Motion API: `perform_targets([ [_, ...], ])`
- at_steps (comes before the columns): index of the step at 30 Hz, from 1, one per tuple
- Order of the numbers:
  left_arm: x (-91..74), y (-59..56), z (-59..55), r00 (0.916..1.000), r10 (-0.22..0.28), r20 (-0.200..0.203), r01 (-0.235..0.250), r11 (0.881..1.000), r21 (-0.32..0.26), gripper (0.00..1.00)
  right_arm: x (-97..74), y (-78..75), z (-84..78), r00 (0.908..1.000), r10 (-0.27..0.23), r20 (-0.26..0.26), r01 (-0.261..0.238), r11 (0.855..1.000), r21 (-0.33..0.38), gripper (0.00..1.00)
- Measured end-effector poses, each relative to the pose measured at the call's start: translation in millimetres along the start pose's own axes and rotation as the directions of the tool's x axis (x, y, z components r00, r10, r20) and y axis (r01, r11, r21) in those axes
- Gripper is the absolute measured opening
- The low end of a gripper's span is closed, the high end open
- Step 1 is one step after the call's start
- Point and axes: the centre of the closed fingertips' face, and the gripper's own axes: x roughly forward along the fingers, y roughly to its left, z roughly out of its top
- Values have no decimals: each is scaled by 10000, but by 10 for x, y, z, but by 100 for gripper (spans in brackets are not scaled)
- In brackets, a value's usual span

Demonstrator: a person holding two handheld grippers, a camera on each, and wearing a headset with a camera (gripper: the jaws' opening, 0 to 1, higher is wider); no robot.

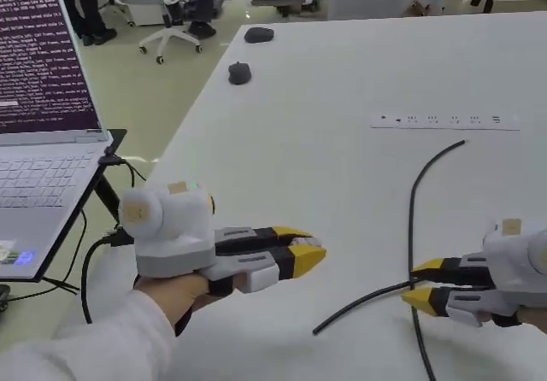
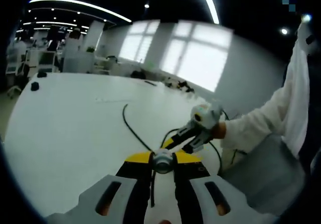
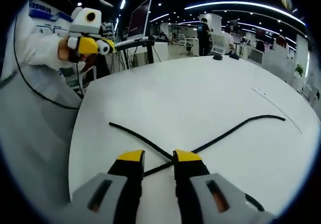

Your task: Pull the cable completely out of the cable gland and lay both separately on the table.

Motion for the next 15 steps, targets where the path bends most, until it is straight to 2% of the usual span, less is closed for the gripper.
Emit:
perform_targets([
  [2,69,61,-53,9999,107,-101,-108,9999,-108,17,-134,1,12,9994,-206,272,198,9993,324,24],
  [5,223,166,-213,9981,285,-539,-294,9994,-160,17,-291,-50,-31,9971,-567,506,531,9961,710,24],
  [7,302,213,-289,9970,323,-697,-336,9993,-181,17,-426,-55,-39,9925,-988,715,909,9901,1071,23],
  [11,474,308,-466,9919,476,-1179,-499,9986,-160,17,-676,-118,-172,9807,-1778,809,1609,9702,1809,23],
  [12,514,332,-516,9899,521,-1319,-543,9984,-130,17,-740,-123,-205,9761,-1996,862,1782,9616,2089,23],
  [15,596,405,-630,9852,689,-1572,-677,9976,135,17,-839,-112,-291,9666,-2339,1050,1972,9400,2785,22],
])
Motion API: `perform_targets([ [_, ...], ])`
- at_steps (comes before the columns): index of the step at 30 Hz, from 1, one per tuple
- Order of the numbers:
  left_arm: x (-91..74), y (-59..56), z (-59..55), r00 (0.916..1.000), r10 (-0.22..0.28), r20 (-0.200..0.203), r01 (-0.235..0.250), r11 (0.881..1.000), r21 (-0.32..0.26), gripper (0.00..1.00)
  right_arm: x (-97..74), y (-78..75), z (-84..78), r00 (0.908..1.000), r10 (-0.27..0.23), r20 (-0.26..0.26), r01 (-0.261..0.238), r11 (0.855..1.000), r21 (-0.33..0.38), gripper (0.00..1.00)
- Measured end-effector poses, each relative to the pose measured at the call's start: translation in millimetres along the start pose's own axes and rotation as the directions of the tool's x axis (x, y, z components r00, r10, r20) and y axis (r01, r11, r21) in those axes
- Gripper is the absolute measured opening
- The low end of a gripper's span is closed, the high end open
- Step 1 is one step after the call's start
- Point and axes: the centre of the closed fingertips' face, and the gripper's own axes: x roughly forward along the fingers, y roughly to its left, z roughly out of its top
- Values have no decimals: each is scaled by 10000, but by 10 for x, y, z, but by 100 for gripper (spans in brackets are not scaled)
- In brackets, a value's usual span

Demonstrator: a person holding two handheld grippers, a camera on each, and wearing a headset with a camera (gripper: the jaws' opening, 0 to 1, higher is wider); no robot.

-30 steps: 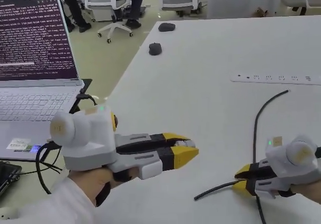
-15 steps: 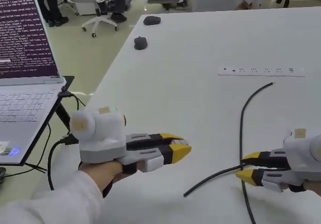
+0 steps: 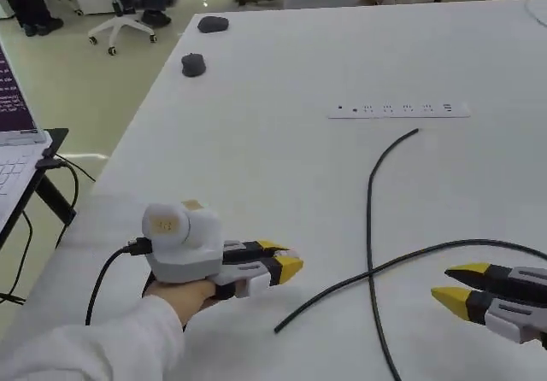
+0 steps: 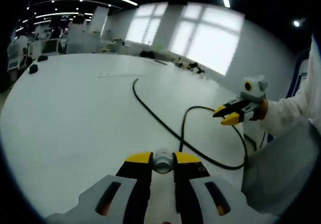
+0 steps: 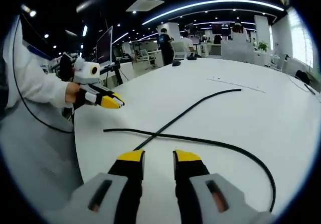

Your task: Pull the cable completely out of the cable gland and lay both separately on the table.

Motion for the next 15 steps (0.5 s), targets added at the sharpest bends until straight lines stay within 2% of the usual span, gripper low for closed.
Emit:
perform_targets([
  [6,132,35,-132,9991,79,-414,-66,9995,323,17,-151,35,-206,9992,-336,-202,346,9983,477,23],
  [15,208,149,-314,9958,357,-843,-306,9976,616,17,-208,3,-224,9969,-789,-40,790,9925,938,24],
])
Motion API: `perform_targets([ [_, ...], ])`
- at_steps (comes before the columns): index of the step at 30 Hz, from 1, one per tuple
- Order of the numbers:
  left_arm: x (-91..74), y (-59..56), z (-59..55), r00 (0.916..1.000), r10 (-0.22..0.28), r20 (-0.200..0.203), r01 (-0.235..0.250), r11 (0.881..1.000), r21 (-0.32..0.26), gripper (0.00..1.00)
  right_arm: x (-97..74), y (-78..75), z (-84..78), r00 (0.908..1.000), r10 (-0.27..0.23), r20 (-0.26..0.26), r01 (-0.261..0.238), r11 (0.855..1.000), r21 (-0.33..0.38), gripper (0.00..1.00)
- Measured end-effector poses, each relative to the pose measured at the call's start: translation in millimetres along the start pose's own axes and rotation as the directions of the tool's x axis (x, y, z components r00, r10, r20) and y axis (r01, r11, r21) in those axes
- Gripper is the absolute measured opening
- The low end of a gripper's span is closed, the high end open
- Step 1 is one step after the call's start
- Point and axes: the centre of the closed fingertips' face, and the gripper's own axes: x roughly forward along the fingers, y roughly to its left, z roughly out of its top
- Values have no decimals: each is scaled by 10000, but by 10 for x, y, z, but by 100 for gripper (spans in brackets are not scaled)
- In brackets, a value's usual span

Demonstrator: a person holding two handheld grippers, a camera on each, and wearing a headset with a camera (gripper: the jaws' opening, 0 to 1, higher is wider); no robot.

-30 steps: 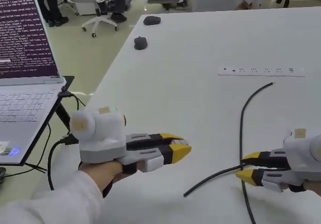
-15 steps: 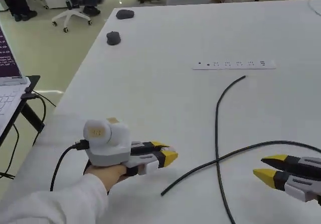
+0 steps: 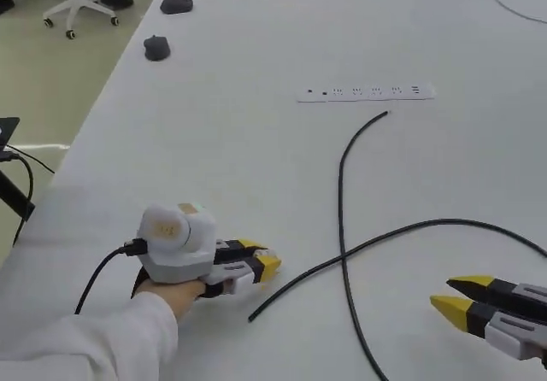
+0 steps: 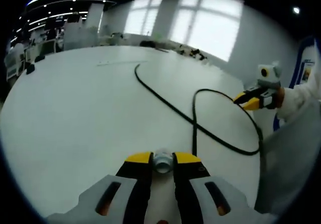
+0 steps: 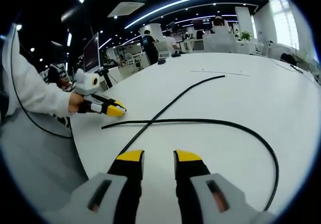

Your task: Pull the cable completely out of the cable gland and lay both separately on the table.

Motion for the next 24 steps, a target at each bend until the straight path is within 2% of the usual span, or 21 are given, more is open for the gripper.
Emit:
perform_targets([
  [2,-9,8,-36,10000,29,-42,-29,10000,15,17,-4,5,12,10000,-36,28,36,10000,4,24],
  [11,-6,29,-8,10000,38,90,-40,9998,210,17,-9,40,48,10000,-61,56,61,10000,55,26],
  [15,-33,13,-21,10000,76,12,-77,9993,357,22,-39,59,72,9999,-65,90,65,10000,50,28],
  [17,-76,20,-29,9997,213,-114,-207,9984,530,27,-64,60,85,9999,-87,109,86,9999,60,29],
  [21,-273,-7,87,9996,225,195,-233,9989,412,31,-154,51,111,9999,-166,-10,166,9998,102,31],
  [24,-462,-39,92,9997,123,189,-128,9996,263,42,-255,46,108,9995,-244,-181,246,9997,76,36],
])
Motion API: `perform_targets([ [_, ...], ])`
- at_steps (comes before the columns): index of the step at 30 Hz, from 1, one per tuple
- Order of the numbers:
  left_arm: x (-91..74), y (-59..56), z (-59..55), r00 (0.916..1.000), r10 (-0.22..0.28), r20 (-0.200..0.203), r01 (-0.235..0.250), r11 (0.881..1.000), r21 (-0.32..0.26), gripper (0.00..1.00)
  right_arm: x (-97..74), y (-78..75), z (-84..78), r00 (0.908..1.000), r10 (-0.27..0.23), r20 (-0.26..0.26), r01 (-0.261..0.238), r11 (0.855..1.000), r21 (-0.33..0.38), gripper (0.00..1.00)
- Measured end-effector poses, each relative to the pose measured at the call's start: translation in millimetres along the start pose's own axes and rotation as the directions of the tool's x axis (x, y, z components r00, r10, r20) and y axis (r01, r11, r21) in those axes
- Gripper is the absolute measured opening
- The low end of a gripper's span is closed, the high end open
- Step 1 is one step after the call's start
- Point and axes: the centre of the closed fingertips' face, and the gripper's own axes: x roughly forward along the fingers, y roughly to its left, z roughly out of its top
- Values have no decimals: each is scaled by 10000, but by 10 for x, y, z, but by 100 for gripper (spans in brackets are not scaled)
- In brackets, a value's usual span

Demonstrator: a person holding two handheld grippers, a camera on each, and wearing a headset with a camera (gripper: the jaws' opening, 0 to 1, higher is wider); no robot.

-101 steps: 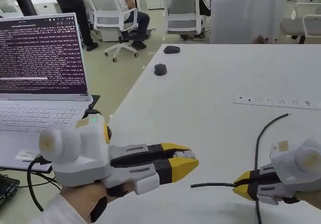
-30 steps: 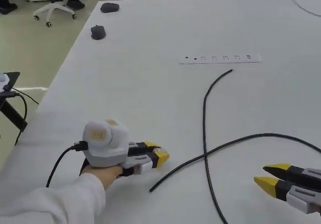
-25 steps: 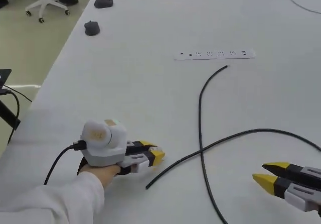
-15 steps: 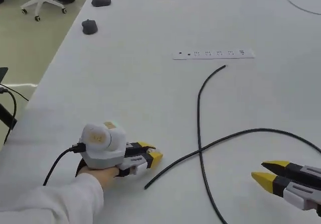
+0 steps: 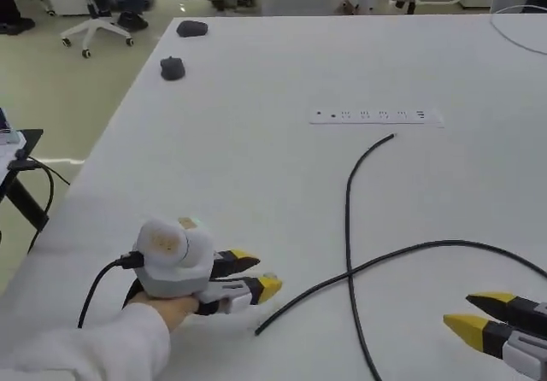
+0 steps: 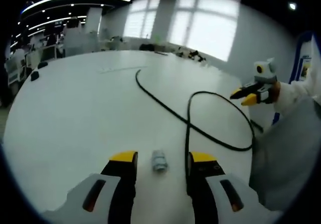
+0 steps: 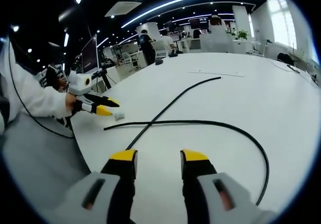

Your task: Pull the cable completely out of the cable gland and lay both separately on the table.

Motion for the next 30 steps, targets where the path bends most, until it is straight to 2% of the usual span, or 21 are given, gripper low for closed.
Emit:
perform_targets([
  [3,-242,13,-27,9997,179,-175,-180,9998,-55,48,-126,15,-17,9998,-4,-211,3,10000,-25,40],
  [5,-424,26,-30,9990,390,-234,-394,9991,-184,50,-235,19,-74,9979,-117,-632,111,9999,-101,41],
  [6,-528,38,-51,9981,491,-383,-507,9978,-431,51,-314,11,-108,9957,-292,-880,276,9994,-202,41],
  [8,-684,52,-66,9957,634,-670,-678,9955,-666,53,-413,52,-118,9950,-274,-956,241,9991,-356,43],
  [10,-801,41,-26,9949,732,-699,-784,9941,-753,56,-538,99,-165,9925,-224,-1206,176,9990,-410,46],
  [14,-1038,-74,30,9915,802,-1028,-893,9922,-872,68,-757,198,-313,9828,-86,-1846,-25,9982,-598,53],
  [17,-1200,-265,80,9908,638,-1197,-724,9950,-689,70,-855,201,-435,9743,-95,-2250,9,9993,-381,54],
  [19,-1283,-411,127,9920,470,-1172,-554,9960,-700,72,-900,181,-486,9717,-158,-2356,122,9998,-168,55],
  [20,-1309,-444,134,9925,400,-1159,-484,9963,-707,73,-915,174,-496,9713,-200,-2372,196,9998,-44,55],
  [22,-1363,-538,149,9930,300,-1143,-386,9965,-742,74,-946,144,-492,9733,-325,-2274,377,9991,183,56],
  [24,-1401,-610,119,9909,227,-1327,-349,9953,-902,75,-966,131,-462,9768,-452,-2094,555,9975,440,57],
  [26,-1429,-651,100,9902,266,-1369,-398,9947,-948,75,-986,140,-453,9779,-442,-2041,567,9969,554,58],
  [30,-1440,-668,112,9935,308,-1092,-436,9921,-1173,75,-995,133,-476,9751,-440,-2171,585,9964,608,59],
])
